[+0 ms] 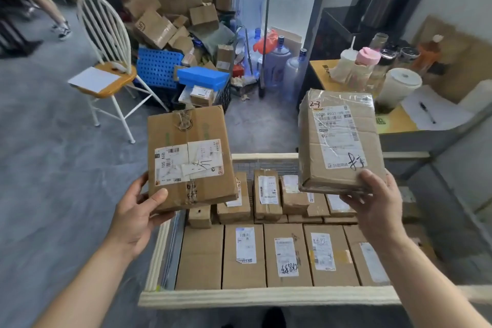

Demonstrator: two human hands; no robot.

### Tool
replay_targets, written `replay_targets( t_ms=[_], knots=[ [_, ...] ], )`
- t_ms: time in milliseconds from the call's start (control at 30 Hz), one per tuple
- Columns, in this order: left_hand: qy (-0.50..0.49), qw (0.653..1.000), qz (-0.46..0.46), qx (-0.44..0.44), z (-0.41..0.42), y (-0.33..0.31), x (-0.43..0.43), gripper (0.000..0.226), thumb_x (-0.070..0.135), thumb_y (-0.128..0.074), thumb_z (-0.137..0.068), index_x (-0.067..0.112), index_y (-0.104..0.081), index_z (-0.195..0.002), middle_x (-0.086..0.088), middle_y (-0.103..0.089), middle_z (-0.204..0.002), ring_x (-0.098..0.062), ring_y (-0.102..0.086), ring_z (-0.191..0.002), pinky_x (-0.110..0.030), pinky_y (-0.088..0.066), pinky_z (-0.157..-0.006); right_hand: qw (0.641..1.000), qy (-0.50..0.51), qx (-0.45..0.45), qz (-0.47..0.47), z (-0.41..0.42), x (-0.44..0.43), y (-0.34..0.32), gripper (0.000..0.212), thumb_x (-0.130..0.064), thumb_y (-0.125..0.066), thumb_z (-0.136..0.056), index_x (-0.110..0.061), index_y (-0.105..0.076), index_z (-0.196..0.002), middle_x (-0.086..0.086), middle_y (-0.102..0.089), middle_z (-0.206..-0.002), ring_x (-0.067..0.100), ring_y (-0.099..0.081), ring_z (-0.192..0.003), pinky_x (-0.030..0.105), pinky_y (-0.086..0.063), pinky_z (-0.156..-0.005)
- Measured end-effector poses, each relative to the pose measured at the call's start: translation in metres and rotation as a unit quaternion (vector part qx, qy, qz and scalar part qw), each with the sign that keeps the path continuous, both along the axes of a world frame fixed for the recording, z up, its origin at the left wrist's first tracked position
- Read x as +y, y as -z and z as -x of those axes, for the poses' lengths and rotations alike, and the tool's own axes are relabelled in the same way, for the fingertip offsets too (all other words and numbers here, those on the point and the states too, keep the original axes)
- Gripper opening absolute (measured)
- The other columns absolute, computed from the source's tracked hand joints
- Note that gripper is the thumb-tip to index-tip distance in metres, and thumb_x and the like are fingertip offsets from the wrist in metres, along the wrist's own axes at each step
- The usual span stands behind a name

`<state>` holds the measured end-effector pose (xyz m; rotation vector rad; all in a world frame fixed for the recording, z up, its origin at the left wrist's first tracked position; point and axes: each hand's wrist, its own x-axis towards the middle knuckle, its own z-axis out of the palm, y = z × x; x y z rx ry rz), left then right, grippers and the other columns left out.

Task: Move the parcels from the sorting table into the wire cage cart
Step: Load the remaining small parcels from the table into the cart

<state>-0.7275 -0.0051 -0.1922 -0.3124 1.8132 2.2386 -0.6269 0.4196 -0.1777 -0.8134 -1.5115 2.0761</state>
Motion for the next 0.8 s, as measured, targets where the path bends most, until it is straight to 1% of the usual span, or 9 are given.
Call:
replay_targets(
  t_ms=[167, 233, 300, 367, 433, 533, 600, 667, 800],
  knots=[
    [-0.017, 0.999, 0.024, -0.024, -0.009, 0.017, 0.002, 0.062, 0.018, -0.07, -0.076, 0.029, -0.055, -0.136, -0.009, -0.072, -0.118, -0.028, -0.069, -0.104, -0.049, -0.055, -0.081, 0.999, -0.036, -0.04, 0.006, 0.016, -0.001, 0.023, 0.034, -0.028, -0.065, -0.086, -0.024, -0.057, -0.119, 0.018, -0.064, -0.127, 0.042, -0.061, -0.118, 0.061, -0.053, -0.095],
    [-0.028, 0.998, 0.032, -0.042, -0.012, 0.027, 0.0, 0.066, 0.017, -0.07, -0.076, 0.028, -0.053, -0.139, -0.009, -0.072, -0.117, -0.028, -0.069, -0.102, -0.049, -0.056, -0.081, 0.997, -0.048, -0.057, 0.007, 0.02, -0.005, 0.035, 0.036, -0.029, -0.067, -0.085, -0.024, -0.057, -0.119, 0.02, -0.063, -0.126, 0.039, -0.063, -0.113, 0.057, -0.056, -0.089],
    [-0.031, 0.997, 0.038, -0.062, -0.012, 0.039, -0.003, 0.068, 0.016, -0.069, -0.076, 0.027, -0.051, -0.141, -0.009, -0.073, -0.116, -0.027, -0.07, -0.1, -0.05, -0.056, -0.081, 0.996, -0.055, -0.069, 0.016, 0.023, -0.009, 0.048, 0.03, -0.026, -0.067, -0.087, -0.024, -0.058, -0.116, 0.021, -0.063, -0.125, 0.037, -0.063, -0.108, 0.053, -0.057, -0.084],
    [-0.018, 0.995, 0.047, -0.084, -0.008, 0.056, -0.007, 0.067, 0.016, -0.07, -0.076, 0.028, -0.052, -0.14, -0.008, -0.073, -0.115, -0.028, -0.071, -0.102, -0.052, -0.056, -0.083, 0.994, -0.067, -0.088, 0.017, 0.023, -0.013, 0.066, 0.028, -0.021, -0.064, -0.093, -0.021, -0.058, -0.121, 0.02, -0.063, -0.126, 0.039, -0.063, -0.113, 0.057, -0.057, -0.089],
    [-0.001, 0.992, 0.053, -0.112, -0.003, 0.076, -0.01, 0.064, 0.013, -0.07, -0.081, 0.027, -0.051, -0.141, -0.007, -0.074, -0.116, -0.028, -0.07, -0.105, -0.053, -0.056, -0.084, 0.991, -0.071, -0.116, 0.018, 0.02, -0.018, 0.084, 0.032, -0.02, -0.064, -0.094, -0.018, -0.057, -0.126, 0.02, -0.062, -0.128, 0.039, -0.063, -0.115, 0.059, -0.055, -0.092],
    [0.009, 0.985, 0.061, -0.158, 0.0, 0.112, -0.015, 0.054, 0.004, -0.066, -0.091, 0.031, -0.054, -0.136, -0.005, -0.074, -0.115, -0.029, -0.069, -0.108, -0.051, -0.057, -0.08, 0.984, -0.075, -0.16, 0.023, 0.013, -0.033, 0.113, 0.036, -0.022, -0.066, -0.093, -0.02, -0.058, -0.128, 0.016, -0.067, -0.121, 0.033, -0.065, -0.107, 0.05, -0.059, -0.084],
    [0.018, 0.98, 0.07, -0.187, -0.001, 0.134, -0.019, 0.053, 0.004, -0.066, -0.091, 0.035, -0.054, -0.132, -0.004, -0.074, -0.112, -0.03, -0.069, -0.106, -0.05, -0.058, -0.078, 0.978, -0.08, -0.191, 0.029, 0.007, -0.044, 0.134, 0.04, -0.022, -0.068, -0.092, -0.02, -0.057, -0.13, 0.013, -0.068, -0.117, 0.031, -0.065, -0.105, 0.05, -0.058, -0.083],
    [0.022, 0.973, 0.08, -0.217, -0.005, 0.155, -0.023, 0.057, 0.004, -0.068, -0.09, 0.037, -0.053, -0.133, -0.005, -0.072, -0.114, -0.03, -0.068, -0.107, -0.05, -0.057, -0.077, 0.97, -0.087, -0.224, 0.038, -0.001, -0.055, 0.156, 0.04, -0.024, -0.07, -0.089, -0.022, -0.059, -0.127, 0.012, -0.069, -0.114, 0.032, -0.066, -0.103, 0.052, -0.057, -0.084],
    [0.03, 0.957, 0.095, -0.272, -0.018, 0.187, -0.028, 0.073, 0.004, -0.071, -0.088, 0.034, -0.041, -0.147, -0.006, -0.064, -0.127, -0.029, -0.068, -0.106, -0.047, -0.057, -0.074, 0.953, -0.112, -0.278, 0.042, -0.016, -0.076, 0.192, 0.037, -0.024, -0.073, -0.086, -0.025, -0.062, -0.122, 0.01, -0.07, -0.11, 0.032, -0.064, -0.099, 0.043, -0.054, -0.073]
  ],
)
